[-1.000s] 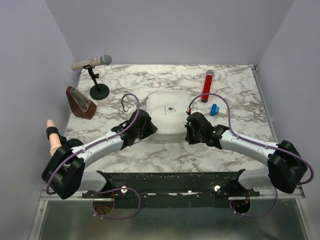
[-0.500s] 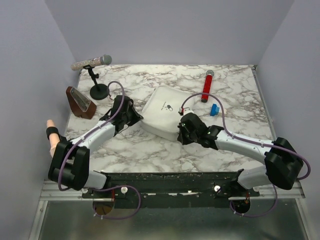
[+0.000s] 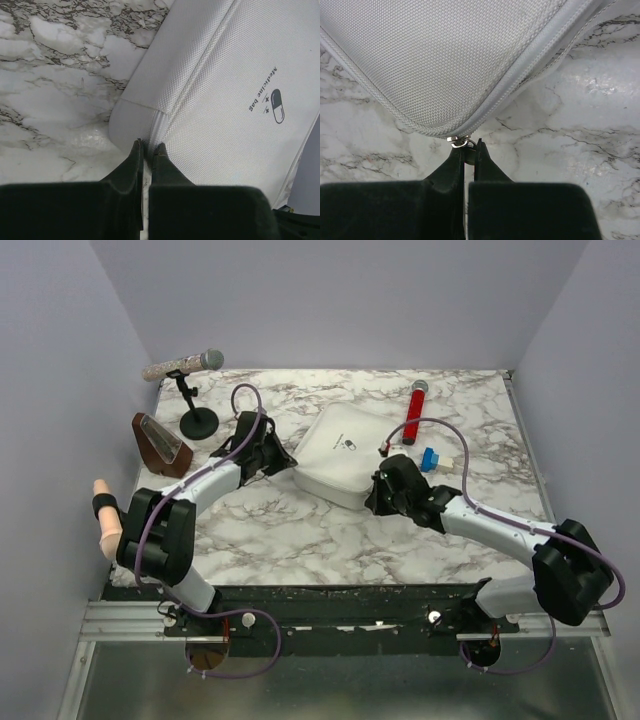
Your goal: Organize the medicine kit
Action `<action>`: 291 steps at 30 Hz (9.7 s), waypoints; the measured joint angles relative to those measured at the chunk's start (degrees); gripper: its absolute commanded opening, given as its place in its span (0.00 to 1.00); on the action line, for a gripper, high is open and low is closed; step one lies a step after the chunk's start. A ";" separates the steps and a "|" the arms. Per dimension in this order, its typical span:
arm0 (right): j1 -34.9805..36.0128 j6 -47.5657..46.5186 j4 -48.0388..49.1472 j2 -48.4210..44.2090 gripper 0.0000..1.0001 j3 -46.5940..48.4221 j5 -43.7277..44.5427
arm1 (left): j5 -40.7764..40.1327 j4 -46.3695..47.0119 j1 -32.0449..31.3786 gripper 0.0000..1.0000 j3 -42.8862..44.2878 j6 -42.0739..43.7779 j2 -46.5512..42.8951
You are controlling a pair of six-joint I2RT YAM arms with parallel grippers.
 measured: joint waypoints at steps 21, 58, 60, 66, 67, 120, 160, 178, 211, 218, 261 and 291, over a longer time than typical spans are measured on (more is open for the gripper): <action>-4.52 -3.08 -1.25 -1.16 0.01 -2.69 -3.23 | -7.48 -2.08 -2.43 0.99 -11.63 -6.64 -18.56; 11.17 -4.07 -6.14 7.69 0.01 7.32 0.94 | -11.34 9.16 -10.29 0.00 -16.15 -13.42 -13.88; 11.13 -4.07 -6.34 7.67 0.01 7.30 1.09 | -11.10 8.61 -7.82 0.00 -16.15 -11.28 -13.88; 10.25 -4.07 -7.39 5.92 0.01 5.46 3.61 | -11.67 4.31 -2.34 0.00 -15.72 -5.66 -8.28; 9.77 -4.07 -7.45 5.57 0.01 5.03 3.74 | -11.65 3.85 -2.23 0.00 -15.72 -5.29 -7.69; 16.28 -10.05 -8.61 16.44 0.01 16.85 5.84 | -3.91 14.86 -5.49 0.00 -17.79 -10.12 -11.32; 9.94 -5.60 -5.01 4.17 0.01 5.29 2.78 | 4.46 -3.32 7.08 0.62 9.29 3.23 6.71; 11.54 -6.64 -12.09 8.20 0.01 9.42 4.31 | -10.23 -9.22 -13.00 0.99 -10.40 -11.08 -24.48; 20.61 -7.26 -8.04 11.72 0.01 11.52 7.65 | -11.34 3.43 -12.28 0.00 -14.45 -17.44 -12.20; 19.12 -5.29 -9.07 5.35 0.01 5.68 10.56 | -7.10 5.90 -8.15 0.00 -14.32 -14.36 -10.82; -11.02 -8.11 1.20 10.34 0.01 8.55 3.63 | -11.45 -2.78 -4.70 0.12 -2.23 5.11 -3.65; -12.50 -18.71 -0.37 16.26 0.18 17.27 2.75 | -14.93 -3.50 -4.50 0.00 0.66 10.58 -1.79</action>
